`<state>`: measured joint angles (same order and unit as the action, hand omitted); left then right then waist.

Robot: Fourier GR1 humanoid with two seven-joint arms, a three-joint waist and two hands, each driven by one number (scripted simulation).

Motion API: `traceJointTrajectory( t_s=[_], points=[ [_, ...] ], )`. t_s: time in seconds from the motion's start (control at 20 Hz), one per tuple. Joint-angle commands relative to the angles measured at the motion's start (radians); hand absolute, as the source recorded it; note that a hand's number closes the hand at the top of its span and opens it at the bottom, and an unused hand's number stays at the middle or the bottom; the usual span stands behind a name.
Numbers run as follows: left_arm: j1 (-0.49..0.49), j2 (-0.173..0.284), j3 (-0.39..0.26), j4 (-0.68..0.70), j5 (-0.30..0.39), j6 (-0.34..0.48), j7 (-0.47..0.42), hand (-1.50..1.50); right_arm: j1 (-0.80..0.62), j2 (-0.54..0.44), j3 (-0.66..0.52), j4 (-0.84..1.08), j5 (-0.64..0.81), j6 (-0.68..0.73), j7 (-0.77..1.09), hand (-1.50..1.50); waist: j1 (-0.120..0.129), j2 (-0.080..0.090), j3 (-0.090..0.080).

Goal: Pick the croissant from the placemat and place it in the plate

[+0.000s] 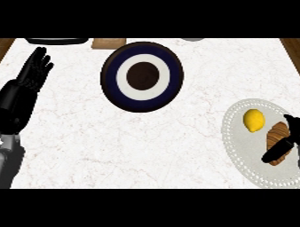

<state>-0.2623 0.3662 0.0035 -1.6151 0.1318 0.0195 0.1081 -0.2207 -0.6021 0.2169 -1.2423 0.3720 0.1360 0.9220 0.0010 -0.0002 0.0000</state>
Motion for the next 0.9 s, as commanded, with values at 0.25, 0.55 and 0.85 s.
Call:
traceJointTrajectory(
  t_s=[0.25,0.55,0.85],
  points=[
    [-0.01,-0.041,0.035,0.025,-0.023,-0.042,-0.014,0.0,-0.06,0.065,-0.048,0.267,0.139,0.005,-0.128,-1.5,0.004,0.001,0.0],
    [-0.06,-0.041,0.03,0.047,-0.047,-0.032,0.014,0.0,-0.088,0.098,-0.016,0.294,0.3,-0.251,-0.236,1.5,0.007,0.004,0.001],
    [0.011,-0.049,0.047,0.023,-0.055,-0.018,-0.007,0.0,0.122,0.241,0.066,0.042,0.448,-0.489,0.007,1.5,-0.028,-0.01,-0.002]
  ],
)
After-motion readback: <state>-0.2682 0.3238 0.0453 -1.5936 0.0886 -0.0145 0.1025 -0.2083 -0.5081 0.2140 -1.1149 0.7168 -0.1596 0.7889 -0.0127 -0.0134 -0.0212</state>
